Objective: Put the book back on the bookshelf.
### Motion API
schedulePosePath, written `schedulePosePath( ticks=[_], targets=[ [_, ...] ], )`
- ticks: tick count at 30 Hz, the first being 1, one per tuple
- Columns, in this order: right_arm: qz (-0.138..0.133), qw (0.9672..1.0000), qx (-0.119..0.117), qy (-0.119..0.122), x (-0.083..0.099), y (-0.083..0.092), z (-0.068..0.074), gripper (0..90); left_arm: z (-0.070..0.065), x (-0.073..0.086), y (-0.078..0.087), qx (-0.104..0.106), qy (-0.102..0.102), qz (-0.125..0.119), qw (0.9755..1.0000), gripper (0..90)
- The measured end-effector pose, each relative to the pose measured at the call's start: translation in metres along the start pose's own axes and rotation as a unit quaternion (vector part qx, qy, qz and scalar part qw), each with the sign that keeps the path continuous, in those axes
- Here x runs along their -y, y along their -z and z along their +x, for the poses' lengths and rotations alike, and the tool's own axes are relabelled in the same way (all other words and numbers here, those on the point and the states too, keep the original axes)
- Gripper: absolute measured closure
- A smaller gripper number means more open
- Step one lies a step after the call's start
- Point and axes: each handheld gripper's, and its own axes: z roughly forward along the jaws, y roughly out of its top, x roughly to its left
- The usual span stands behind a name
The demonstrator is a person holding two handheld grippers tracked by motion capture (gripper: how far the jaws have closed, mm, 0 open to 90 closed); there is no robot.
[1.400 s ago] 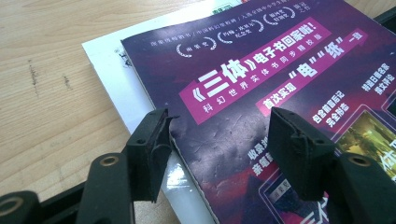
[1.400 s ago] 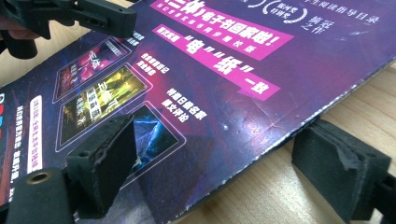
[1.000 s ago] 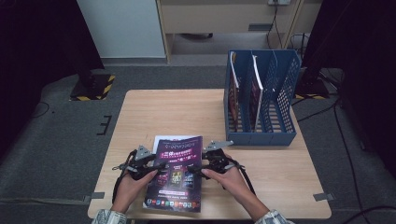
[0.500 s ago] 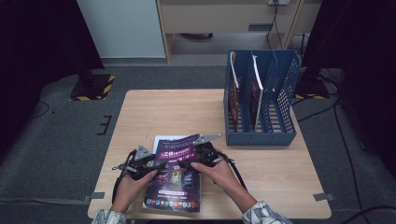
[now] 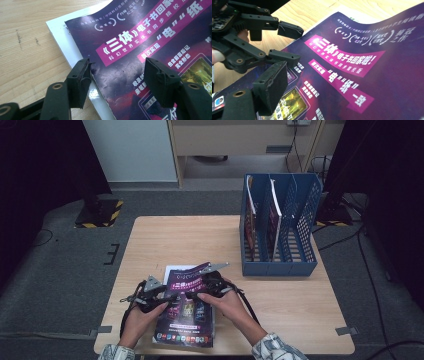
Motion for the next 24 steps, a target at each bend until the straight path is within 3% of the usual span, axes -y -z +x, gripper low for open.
schedulePosePath(
  ticks=[4, 6, 8, 9, 10, 14, 18, 24],
  targets=[
    [0.009, 0.9999, 0.011, -0.004, 0.001, -0.006, 0.001, 24.2, 0.000, 0.000, 0.000, 0.000, 0.000, 0.000, 1.0000, 37.3],
    [0.008, 0.9998, 0.020, 0.000, 0.001, -0.005, 0.000, 31.2, 0.000, 0.000, 0.000, 0.001, 0.000, 0.000, 1.0000, 37.3],
    [0.009, 0.9996, 0.023, -0.013, 0.001, -0.004, -0.001, 38.5, 0.001, 0.000, 0.000, 0.002, 0.000, 0.000, 1.0000, 36.1],
    [0.009, 0.9996, 0.023, -0.013, 0.001, -0.004, -0.001, 38.5, 0.000, 0.000, -0.001, 0.005, 0.000, 0.000, 1.0000, 36.1],
    [0.001, 0.9993, 0.034, -0.018, 0.001, -0.004, -0.002, 48.1, -0.001, 0.000, -0.001, 0.002, -0.002, 0.001, 1.0000, 32.6],
    [-0.017, 0.9980, 0.045, -0.040, -0.002, -0.001, -0.006, 63.9, 0.000, -0.001, -0.001, 0.011, 0.005, 0.000, 0.9999, 28.7],
    [-0.046, 0.9976, 0.047, -0.022, -0.009, 0.007, -0.010, 74.4, 0.000, -0.001, 0.000, 0.019, 0.000, -0.008, 0.9998, 26.4],
    [-0.070, 0.9960, 0.052, 0.018, -0.022, 0.020, -0.007, 78.8, 0.001, -0.002, 0.000, 0.022, 0.001, -0.015, 0.9996, 22.5]
  ],
)
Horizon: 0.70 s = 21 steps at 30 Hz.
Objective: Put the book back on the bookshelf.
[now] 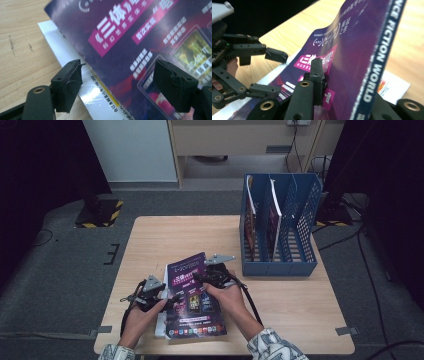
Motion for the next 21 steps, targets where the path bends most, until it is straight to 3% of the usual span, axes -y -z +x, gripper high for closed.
schedulePosePath(
  ticks=[4, 16, 21],
  targets=[
    [-0.013, 0.9998, 0.004, 0.013, -0.007, 0.006, 0.001, 79.5, 0.001, 0.000, -0.001, 0.015, 0.009, 0.000, 0.9998, 22.8],
    [-0.063, 0.9973, 0.015, 0.036, -0.024, 0.018, 0.006, 81.1, -0.006, -0.001, -0.006, 0.054, 0.007, 0.011, 0.9985, 25.2],
    [-0.078, 0.9956, 0.012, 0.052, -0.029, 0.021, 0.010, 81.6, -0.006, -0.002, -0.007, 0.069, 0.020, 0.007, 0.9974, 27.7]
  ],
)
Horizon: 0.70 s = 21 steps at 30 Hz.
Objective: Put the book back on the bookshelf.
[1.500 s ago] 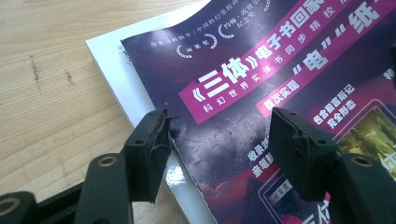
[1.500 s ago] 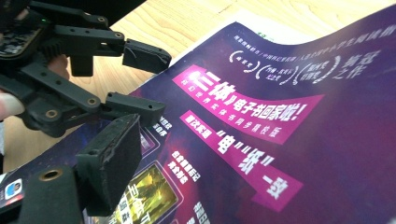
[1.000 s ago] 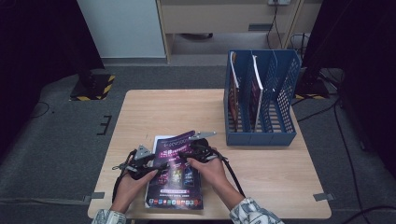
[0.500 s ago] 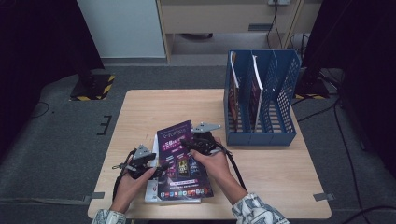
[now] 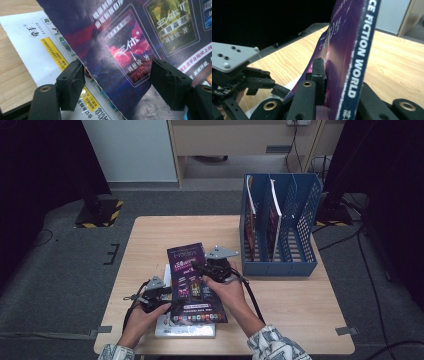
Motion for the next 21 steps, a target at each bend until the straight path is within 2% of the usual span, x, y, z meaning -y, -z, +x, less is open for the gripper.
schedulePosePath(
  ticks=[5, 9, 13, 21],
  targets=[
    [-0.020, 0.9998, -0.004, 0.010, -0.006, 0.004, 0.003, 82.0, 0.003, 0.000, 0.002, 0.010, 0.018, -0.012, 0.9997, 34.7],
    [-0.032, 0.9993, -0.011, 0.014, -0.008, 0.006, 0.004, 82.2, 0.009, -0.003, 0.008, 0.004, 0.024, -0.014, 0.9996, 50.7],
    [-0.032, 0.9992, -0.016, 0.016, -0.007, 0.006, 0.004, 82.1, 0.012, -0.003, 0.011, -0.003, 0.034, -0.013, 0.9993, 66.9],
    [-0.020, 0.9994, -0.019, 0.022, -0.007, 0.006, 0.003, 80.5, 0.017, -0.004, 0.014, 0.002, 0.044, -0.008, 0.9990, 77.6]
  ],
)
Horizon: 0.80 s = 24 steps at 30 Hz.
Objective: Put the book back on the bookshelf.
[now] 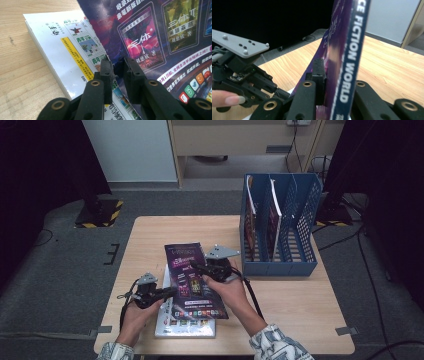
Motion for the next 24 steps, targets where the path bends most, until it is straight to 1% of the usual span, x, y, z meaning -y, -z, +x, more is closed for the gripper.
schedulePosePath(
  ticks=[5, 9, 10, 13, 14, 18, 21, 24],
  targets=[
    [0.022, 0.9996, 0.001, 0.017, -0.004, 0.001, 0.000, 74.9, -0.001, -0.001, 0.001, -0.002, -0.004, -0.001, 1.0000, 78.6],
    [0.040, 0.9988, 0.002, 0.028, -0.010, 0.001, 0.000, 71.1, -0.003, -0.002, 0.002, -0.009, -0.013, -0.004, 0.9999, 79.0],
    [0.043, 0.9987, 0.000, 0.027, -0.011, 0.001, 0.000, 70.0, -0.003, -0.003, 0.003, -0.011, -0.018, -0.003, 0.9998, 79.0],
    [0.052, 0.9983, -0.006, 0.025, -0.015, -0.001, -0.001, 66.9, -0.003, -0.004, 0.005, -0.016, -0.019, -0.012, 0.9996, 79.5],
    [0.053, 0.9983, -0.004, 0.023, -0.016, -0.001, -0.001, 67.1, -0.003, -0.004, 0.006, -0.017, -0.023, -0.013, 0.9995, 79.7],
    [0.056, 0.9983, -0.009, 0.016, -0.017, -0.003, -0.002, 67.2, -0.003, -0.004, 0.007, -0.020, -0.024, -0.015, 0.9994, 80.1],
    [0.062, 0.9979, -0.010, 0.017, -0.015, -0.004, -0.001, 67.2, -0.004, -0.005, 0.007, -0.023, -0.031, -0.014, 0.9992, 80.1],
    [0.071, 0.9972, -0.014, 0.018, -0.014, -0.006, 0.000, 67.8, -0.005, -0.005, 0.008, -0.023, -0.032, -0.016, 0.9991, 80.1]
  ],
)
